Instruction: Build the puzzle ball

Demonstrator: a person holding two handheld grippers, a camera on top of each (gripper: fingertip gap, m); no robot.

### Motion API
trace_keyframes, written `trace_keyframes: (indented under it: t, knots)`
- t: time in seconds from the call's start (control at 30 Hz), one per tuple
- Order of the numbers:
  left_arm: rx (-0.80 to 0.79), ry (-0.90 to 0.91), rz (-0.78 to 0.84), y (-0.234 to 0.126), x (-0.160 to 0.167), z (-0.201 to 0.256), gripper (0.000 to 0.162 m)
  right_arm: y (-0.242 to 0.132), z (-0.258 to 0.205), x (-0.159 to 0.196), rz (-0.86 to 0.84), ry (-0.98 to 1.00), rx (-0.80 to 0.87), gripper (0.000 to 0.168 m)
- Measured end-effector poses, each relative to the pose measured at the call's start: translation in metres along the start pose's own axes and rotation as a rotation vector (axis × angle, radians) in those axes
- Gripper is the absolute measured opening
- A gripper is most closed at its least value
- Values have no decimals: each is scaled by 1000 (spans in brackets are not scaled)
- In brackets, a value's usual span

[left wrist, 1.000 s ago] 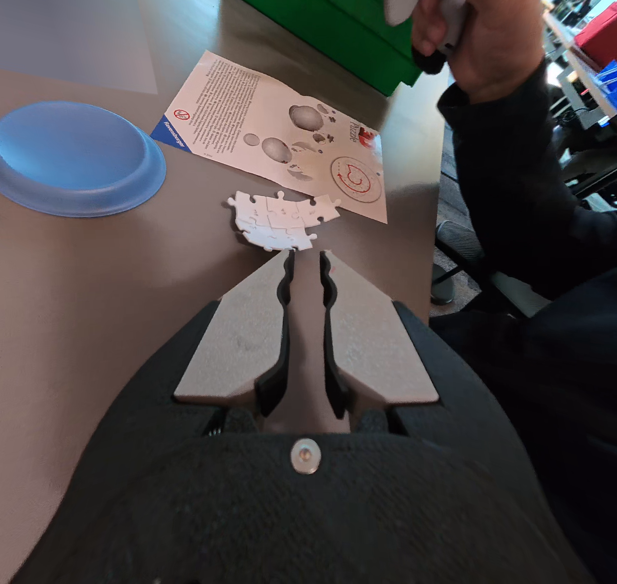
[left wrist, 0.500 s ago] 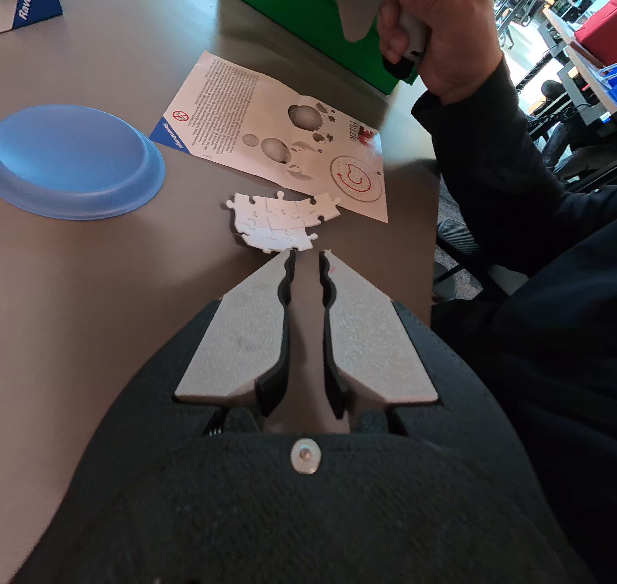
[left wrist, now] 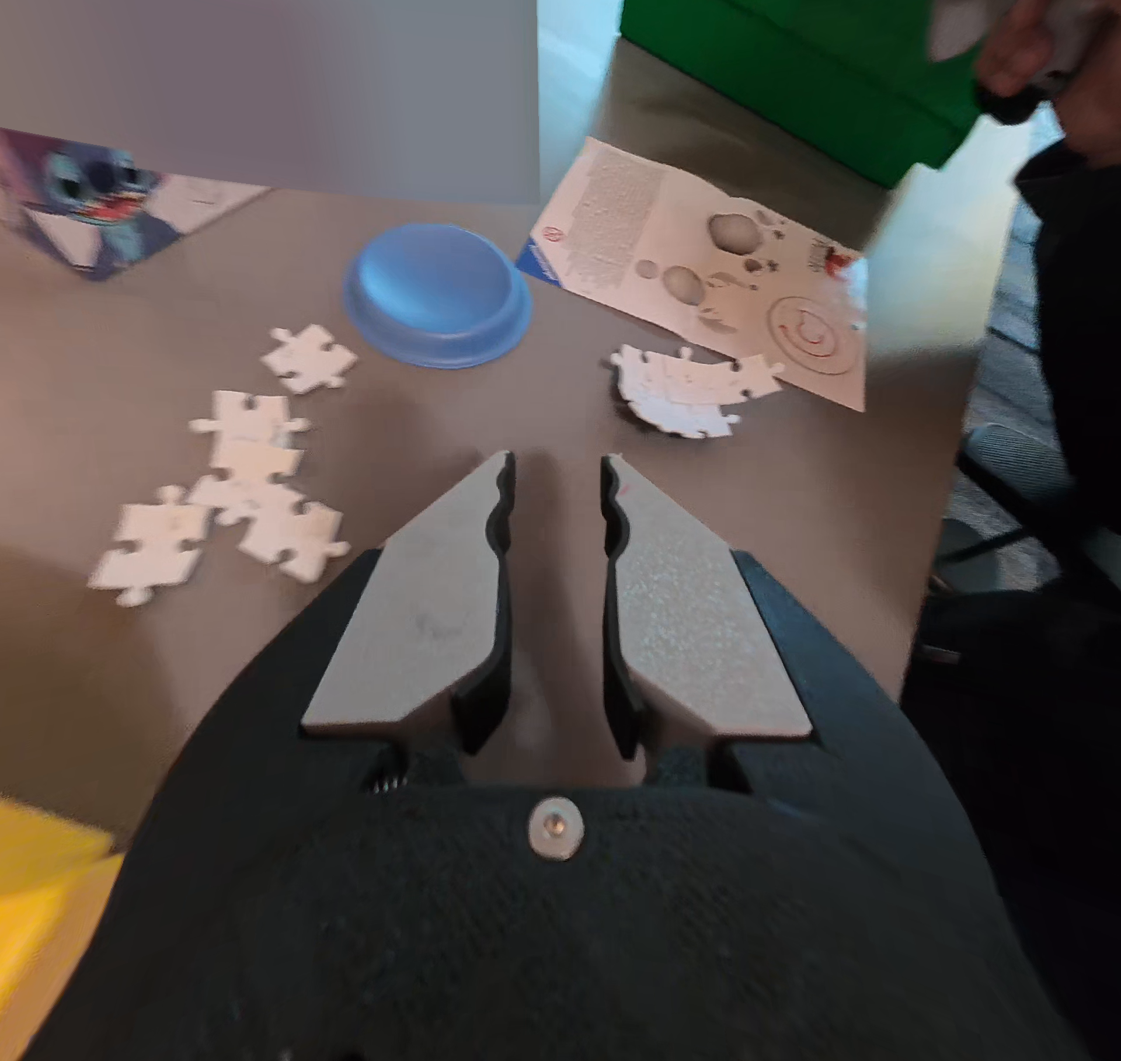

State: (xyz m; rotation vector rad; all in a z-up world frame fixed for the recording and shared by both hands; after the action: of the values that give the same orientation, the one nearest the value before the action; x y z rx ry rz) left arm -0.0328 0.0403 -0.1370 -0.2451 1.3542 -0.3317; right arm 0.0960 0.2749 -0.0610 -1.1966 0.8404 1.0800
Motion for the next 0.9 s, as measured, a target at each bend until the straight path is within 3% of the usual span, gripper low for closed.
trace_keyframes:
  t: [0.03,0.17,0.37,0.53,0.67,0.9]
  knots:
    - [-39,20,-9,-5,-5,-9,25,-2,-2,-4,13,-6,-5,47]
    - [-161,62,-113,-20,-26,-47,28,-11,-11,-18,39,-29,-16,47]
    - [-148,-8,-197,-11,-42,-86,31,-32,-17,-33,86,-84,31,45]
    - [-113,-44,-176,-10,-47,-84,28,-42,-25,-37,99,-51,12,45]
    - [-194,5,-183,-19,-50,-84,28,-48,-34,-39,103,-50,8,45]
    - [-126,-8,-206,-5,-55,-70,21,-60,-47,-48,113,-86,26,45]
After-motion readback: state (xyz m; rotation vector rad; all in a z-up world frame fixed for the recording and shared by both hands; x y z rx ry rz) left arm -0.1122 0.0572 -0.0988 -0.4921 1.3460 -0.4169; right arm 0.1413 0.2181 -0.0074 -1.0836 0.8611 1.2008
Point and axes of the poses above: each gripper's, where its closed fingertips meet, y out along the fingers, x out of its underside, z = x × y across the jaws, the point moved 4 cm from there along -y, back along the fingers, and after that the axes turned 10 degrees about z, right-handed, at the moved point
